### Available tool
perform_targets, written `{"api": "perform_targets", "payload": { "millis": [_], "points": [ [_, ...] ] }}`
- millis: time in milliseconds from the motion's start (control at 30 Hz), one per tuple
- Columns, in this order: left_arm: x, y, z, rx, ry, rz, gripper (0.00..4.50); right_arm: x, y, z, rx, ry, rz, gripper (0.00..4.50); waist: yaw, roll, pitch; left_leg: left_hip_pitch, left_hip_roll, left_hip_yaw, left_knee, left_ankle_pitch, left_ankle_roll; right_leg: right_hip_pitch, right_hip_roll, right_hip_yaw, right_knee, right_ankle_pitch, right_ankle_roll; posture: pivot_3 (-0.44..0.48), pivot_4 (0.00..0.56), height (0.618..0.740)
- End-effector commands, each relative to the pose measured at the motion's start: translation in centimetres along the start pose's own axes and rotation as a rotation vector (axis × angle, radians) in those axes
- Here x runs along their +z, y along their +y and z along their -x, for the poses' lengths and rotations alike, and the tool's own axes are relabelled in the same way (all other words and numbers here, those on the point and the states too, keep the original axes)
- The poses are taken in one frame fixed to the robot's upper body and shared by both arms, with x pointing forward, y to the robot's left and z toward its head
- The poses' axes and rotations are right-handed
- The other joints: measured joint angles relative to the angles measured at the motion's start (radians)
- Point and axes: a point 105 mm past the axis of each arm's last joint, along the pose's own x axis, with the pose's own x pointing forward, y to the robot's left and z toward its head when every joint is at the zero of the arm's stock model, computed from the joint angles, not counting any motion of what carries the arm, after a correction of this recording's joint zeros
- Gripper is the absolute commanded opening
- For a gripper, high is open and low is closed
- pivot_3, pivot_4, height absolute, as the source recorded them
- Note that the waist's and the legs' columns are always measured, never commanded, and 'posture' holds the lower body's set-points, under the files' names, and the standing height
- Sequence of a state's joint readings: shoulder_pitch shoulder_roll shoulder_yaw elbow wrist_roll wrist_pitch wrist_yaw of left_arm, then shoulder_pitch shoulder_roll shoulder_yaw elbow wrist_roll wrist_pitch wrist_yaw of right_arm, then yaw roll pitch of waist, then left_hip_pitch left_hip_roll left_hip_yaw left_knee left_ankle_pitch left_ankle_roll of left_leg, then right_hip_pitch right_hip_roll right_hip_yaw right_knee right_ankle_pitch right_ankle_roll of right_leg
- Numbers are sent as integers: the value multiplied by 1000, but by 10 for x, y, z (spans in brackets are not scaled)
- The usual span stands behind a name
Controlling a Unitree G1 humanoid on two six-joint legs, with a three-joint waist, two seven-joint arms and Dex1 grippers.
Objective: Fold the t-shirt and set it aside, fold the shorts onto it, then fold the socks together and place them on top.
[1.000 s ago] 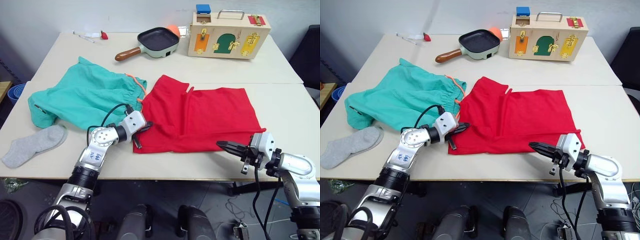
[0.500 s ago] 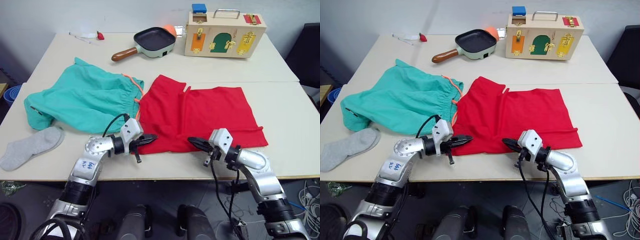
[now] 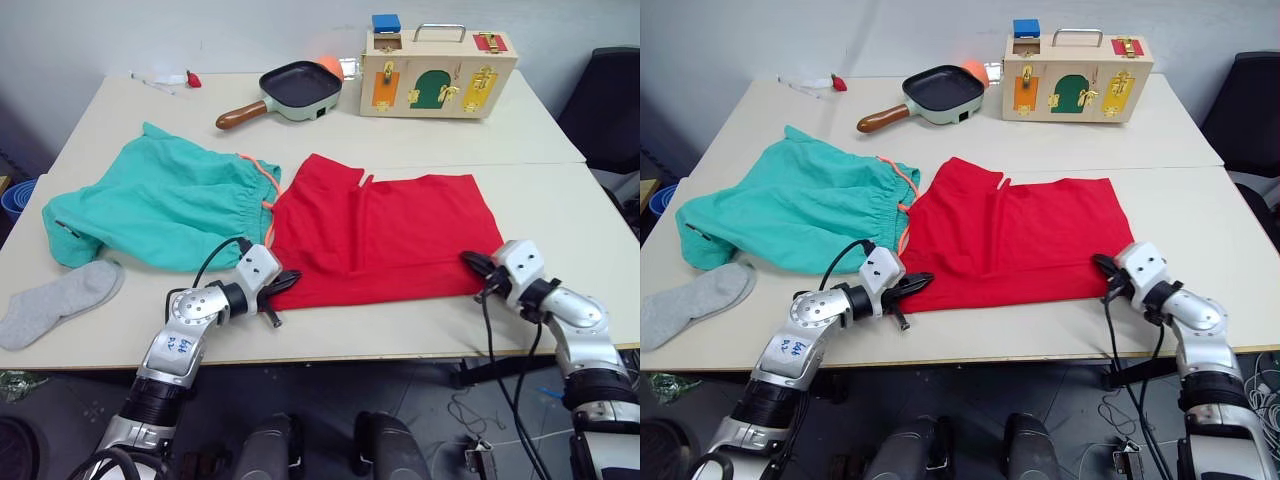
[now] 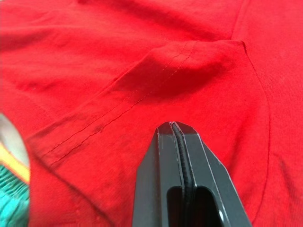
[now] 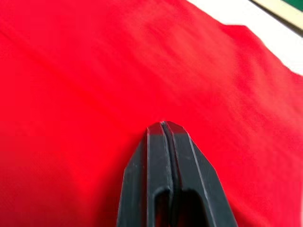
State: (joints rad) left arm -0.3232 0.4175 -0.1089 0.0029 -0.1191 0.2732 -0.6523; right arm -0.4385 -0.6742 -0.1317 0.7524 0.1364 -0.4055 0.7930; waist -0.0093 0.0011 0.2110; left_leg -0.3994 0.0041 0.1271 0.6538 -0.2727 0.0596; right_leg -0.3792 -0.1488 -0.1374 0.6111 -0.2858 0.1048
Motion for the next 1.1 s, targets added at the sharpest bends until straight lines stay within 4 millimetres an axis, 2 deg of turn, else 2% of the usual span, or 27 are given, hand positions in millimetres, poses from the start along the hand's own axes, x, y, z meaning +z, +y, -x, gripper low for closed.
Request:
{"api": "perform_targets", "payload": {
  "millis": [33, 267, 400, 467, 500, 600, 700, 833, 900, 967, 1100],
  "points": [
    [-16, 6, 10, 43, 35, 47, 22, -18, -23, 17, -84, 59, -7, 0, -4, 0, 0, 1, 0, 0, -1, 0, 0, 1, 0, 0, 0, 0, 0, 0, 150, 740],
    [-4, 14, 24, 43, -59, 29, 22, -20, -48, 37, -127, 49, -104, 0, -7, -1, 0, 3, 0, 1, -2, -2, -4, 2, -1, 1, -1, 0, 0, 0, 150, 740],
    [5, 17, 33, 23, -113, -10, 22, -3, -57, 47, -88, -37, -128, 0, -7, 0, 0, 3, 0, 1, -3, -2, -4, 2, -1, 1, -3, 0, 0, 0, 150, 740],
    [15, 12, 41, -36, -170, 6, 22, 14, -55, 52, 6, -107, -142, 0, -8, 0, 0, 2, 0, 1, -3, -3, -5, 2, -1, 1, -4, 0, 0, 0, 150, 740],
    [20, 10, 47, -58, -190, -1, 194, 21, -51, 56, 76, -124, -138, 0, -8, 0, 0, 2, 0, 1, -3, -3, -5, 2, -1, 1, -5, 0, 0, 0, 150, 740],
    [22, 2, 63, -131, -157, -77, 888, 37, -34, 66, 279, -108, -60, 582, -11, 0, 0, 1, 1, 0, -5, -4, -5, 1, -1, 0, -6, 0, 0, 0, 150, 740],
    [16, -6, 74, -200, -78, -159, 1900, 43, -19, 72, 425, -53, 29, 1688, -13, 0, 0, 1, 1, 0, -5, -5, -6, 0, -1, -1, -7, 0, 0, 0, 150, 740],
    [4, -15, 77, -285, 17, -327, 3077, 29, -11, 72, 508, 59, 114, 2971, -15, 0, 0, 1, 1, 1, -5, -5, -6, 1, -1, -1, -8, 0, 0, 0, 150, 740],
    [-4, -18, 73, -312, 50, -351, 3679, 19, -11, 68, 509, 120, 124, 3656, -15, 1, 0, 1, 1, 1, -5, -5, -7, 0, -2, 0, -8, 0, 0, 0, 150, 740],
    [-8, -14, 66, -297, 76, -367, 3719, 11, -8, 65, 530, 168, 137, 4379, -15, 2, 0, -1, 1, 2, -6, -5, -7, -2, -2, 0, -8, 0, 0, 0, 150, 740],
    [-17, -1, 57, -238, 145, -372, 3719, 4, -6, 47, 521, 201, 184, 4449, -16, 2, 0, -5, 1, 5, -5, -4, -7, -9, -2, 2, -3, 0, 0, 0, 150, 740]
  ]
}}
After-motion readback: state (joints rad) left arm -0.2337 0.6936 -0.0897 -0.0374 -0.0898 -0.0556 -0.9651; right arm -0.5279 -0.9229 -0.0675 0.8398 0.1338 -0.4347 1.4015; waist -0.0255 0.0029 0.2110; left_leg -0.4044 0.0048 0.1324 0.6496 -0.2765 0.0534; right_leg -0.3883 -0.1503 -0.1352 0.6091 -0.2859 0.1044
